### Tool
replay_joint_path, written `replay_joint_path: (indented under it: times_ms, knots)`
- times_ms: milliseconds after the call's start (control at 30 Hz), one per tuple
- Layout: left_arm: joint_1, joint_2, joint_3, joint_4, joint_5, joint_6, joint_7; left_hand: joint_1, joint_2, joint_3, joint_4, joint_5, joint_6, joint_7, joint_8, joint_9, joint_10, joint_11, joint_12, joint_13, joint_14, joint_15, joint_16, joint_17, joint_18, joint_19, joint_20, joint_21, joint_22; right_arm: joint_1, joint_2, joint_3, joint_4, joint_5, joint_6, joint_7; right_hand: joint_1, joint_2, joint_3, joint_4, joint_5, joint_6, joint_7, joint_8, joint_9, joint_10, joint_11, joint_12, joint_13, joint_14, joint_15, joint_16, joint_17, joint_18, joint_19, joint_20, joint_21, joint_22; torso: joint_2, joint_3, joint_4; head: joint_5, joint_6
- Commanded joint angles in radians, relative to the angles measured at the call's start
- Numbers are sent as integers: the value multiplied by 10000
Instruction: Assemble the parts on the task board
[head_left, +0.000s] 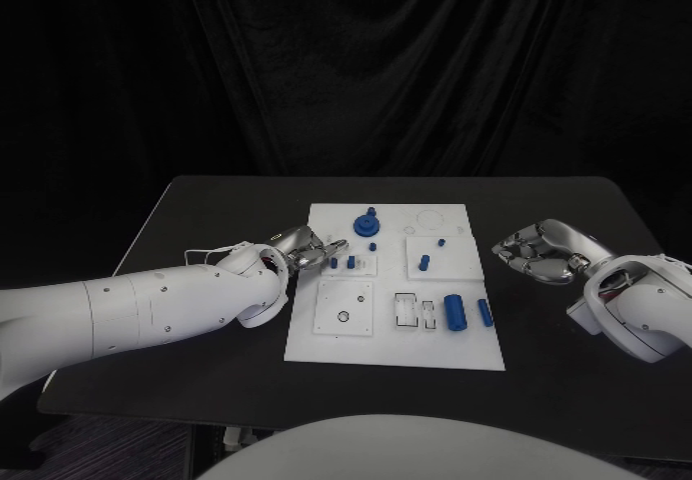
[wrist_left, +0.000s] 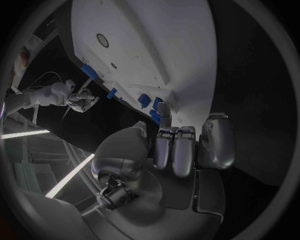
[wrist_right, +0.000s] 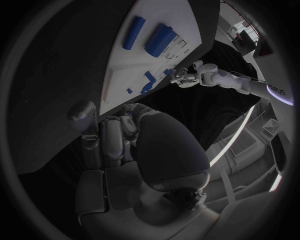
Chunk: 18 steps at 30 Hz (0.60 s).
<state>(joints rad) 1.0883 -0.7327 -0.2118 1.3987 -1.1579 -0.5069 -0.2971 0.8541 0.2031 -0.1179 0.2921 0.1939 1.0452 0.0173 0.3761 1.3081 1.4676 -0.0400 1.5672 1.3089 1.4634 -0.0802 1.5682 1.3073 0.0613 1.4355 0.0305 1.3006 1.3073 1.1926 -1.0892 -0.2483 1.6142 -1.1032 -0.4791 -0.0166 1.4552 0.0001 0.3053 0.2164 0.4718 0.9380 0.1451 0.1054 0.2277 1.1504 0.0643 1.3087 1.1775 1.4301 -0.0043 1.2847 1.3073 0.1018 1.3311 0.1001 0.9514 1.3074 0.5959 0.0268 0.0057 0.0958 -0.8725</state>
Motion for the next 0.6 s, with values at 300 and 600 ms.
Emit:
replay_joint_path:
  times_ms: [300, 600]
  knots:
    - [331, -618, 10, 528, 110, -2107, 2542, 2649, -745, -510, 6, 1582, -1678, 372, -284, 198, 1032, 299, 36, 2619, 1074, 258, 26, 2635, 142, -668, 206, -792, 1602, -24, -48, 7, 6, -22, -262, 61, -1, -38, 73, -9, 61, 80, 0, -29, -2, 77, 17, 33, 21, -14, 18, 7, 223, 144, -19, 28, -11, 1086, 2, -3, 1, -82, -1]
    - [1301, -599, 9, 441, 110, -1145, 4072, 5149, -976, -657, -8, 1588, -3761, 1306, -1069, -652, -6444, 1288, -8259, -1184, -4170, 1272, -3333, -995, 546, -4349, 883, -4206, 688, -24, 15, 7, -2, -22, -397, 223, 1, -36, 79, -20, 69, 126, -7, -5, 9, 84, 13, 38, 24, -7, 16, 18, 231, 137, -2, 27, 25, 1096, -34, -9, -14, -114, -1]
